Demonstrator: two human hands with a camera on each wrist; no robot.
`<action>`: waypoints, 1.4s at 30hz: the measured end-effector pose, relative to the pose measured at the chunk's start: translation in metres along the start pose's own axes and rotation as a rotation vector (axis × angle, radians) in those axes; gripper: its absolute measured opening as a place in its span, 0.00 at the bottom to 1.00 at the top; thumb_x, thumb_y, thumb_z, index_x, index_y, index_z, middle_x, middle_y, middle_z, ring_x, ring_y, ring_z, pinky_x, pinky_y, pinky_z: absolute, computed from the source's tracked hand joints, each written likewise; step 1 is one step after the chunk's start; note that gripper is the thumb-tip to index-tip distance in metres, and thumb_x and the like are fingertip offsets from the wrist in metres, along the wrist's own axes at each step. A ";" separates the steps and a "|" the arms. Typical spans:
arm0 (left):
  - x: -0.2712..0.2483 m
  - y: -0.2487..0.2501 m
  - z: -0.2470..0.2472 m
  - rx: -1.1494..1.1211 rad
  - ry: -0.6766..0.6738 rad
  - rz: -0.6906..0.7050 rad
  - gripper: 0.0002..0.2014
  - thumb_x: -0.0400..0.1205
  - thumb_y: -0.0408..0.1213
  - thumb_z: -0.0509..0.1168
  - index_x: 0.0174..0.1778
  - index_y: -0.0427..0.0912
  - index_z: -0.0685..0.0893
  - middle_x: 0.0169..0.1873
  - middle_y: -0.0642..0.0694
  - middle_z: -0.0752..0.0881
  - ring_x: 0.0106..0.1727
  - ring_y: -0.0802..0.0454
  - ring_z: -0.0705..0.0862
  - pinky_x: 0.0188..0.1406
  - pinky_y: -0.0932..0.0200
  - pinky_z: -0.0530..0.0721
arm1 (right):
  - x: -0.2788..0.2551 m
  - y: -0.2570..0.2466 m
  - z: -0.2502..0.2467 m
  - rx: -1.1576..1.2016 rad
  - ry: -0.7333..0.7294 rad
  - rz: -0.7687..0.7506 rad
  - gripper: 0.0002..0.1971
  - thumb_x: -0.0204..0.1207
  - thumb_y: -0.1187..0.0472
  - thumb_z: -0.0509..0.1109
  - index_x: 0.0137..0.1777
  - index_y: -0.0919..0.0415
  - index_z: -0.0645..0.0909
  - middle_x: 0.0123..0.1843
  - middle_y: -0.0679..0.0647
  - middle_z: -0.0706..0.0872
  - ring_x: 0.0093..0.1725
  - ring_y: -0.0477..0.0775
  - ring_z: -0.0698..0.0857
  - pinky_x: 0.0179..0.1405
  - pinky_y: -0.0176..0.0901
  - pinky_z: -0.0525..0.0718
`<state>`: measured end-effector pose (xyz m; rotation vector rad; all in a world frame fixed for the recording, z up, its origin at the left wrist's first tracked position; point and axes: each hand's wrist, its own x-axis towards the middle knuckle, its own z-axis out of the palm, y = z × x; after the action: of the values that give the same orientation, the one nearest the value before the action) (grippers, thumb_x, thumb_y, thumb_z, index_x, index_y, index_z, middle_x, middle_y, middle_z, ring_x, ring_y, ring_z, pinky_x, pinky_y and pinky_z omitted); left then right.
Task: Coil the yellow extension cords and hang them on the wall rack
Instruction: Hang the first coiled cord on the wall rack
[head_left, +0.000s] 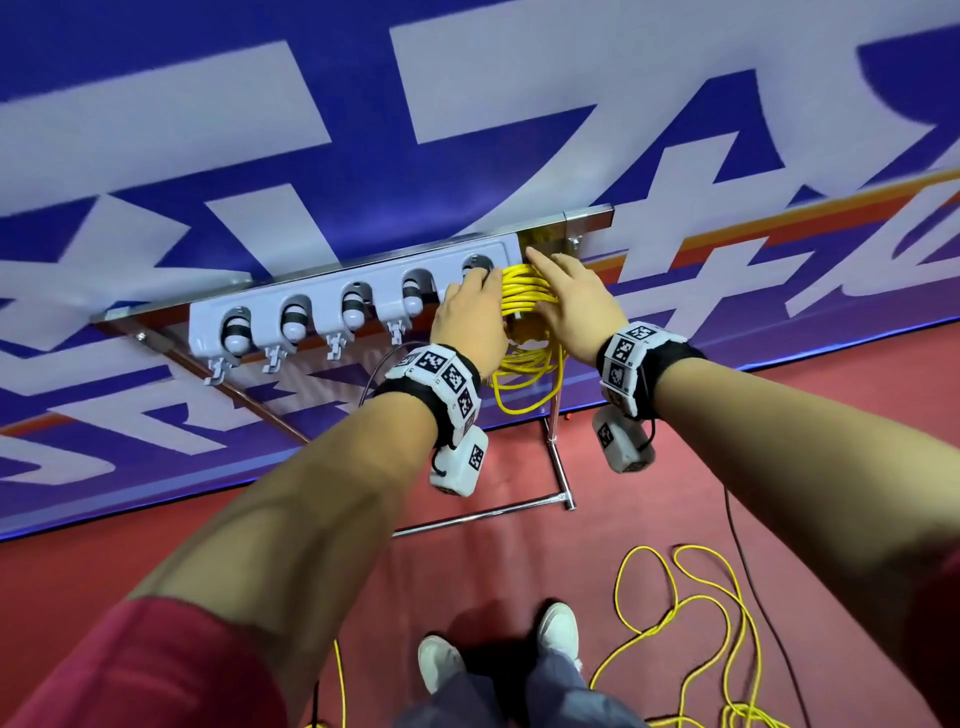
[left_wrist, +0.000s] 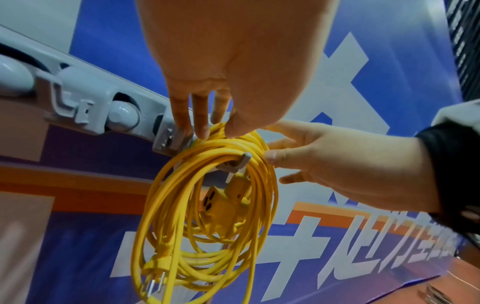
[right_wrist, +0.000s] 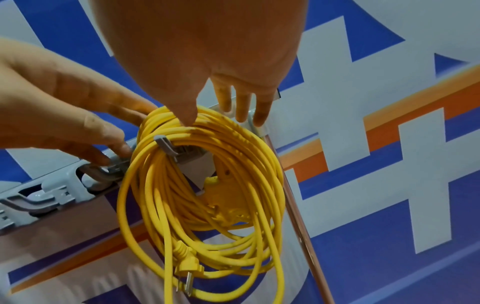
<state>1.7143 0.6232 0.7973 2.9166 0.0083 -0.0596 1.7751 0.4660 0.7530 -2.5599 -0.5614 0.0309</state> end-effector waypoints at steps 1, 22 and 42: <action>-0.003 0.000 -0.001 0.031 0.000 0.007 0.34 0.80 0.32 0.64 0.83 0.41 0.62 0.74 0.41 0.71 0.68 0.33 0.74 0.63 0.41 0.78 | -0.002 -0.001 0.001 -0.016 -0.007 -0.002 0.36 0.80 0.61 0.67 0.86 0.47 0.57 0.81 0.62 0.67 0.74 0.72 0.71 0.71 0.66 0.74; -0.131 -0.006 -0.156 0.033 0.113 -0.033 0.27 0.80 0.47 0.64 0.77 0.51 0.72 0.74 0.45 0.73 0.73 0.36 0.68 0.70 0.37 0.73 | -0.090 -0.130 -0.121 0.013 0.059 0.062 0.37 0.80 0.53 0.68 0.85 0.55 0.57 0.77 0.66 0.71 0.76 0.68 0.71 0.74 0.56 0.72; -0.378 0.008 -0.056 0.012 -0.085 0.012 0.26 0.78 0.38 0.63 0.75 0.50 0.72 0.72 0.46 0.73 0.72 0.37 0.69 0.64 0.39 0.71 | -0.379 -0.187 -0.050 0.088 -0.063 0.264 0.34 0.81 0.56 0.69 0.84 0.59 0.60 0.70 0.71 0.74 0.65 0.69 0.79 0.67 0.50 0.74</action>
<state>1.3393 0.6273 0.8690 2.9233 -0.0243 -0.1822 1.3629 0.4375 0.8562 -2.5364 -0.2352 0.2235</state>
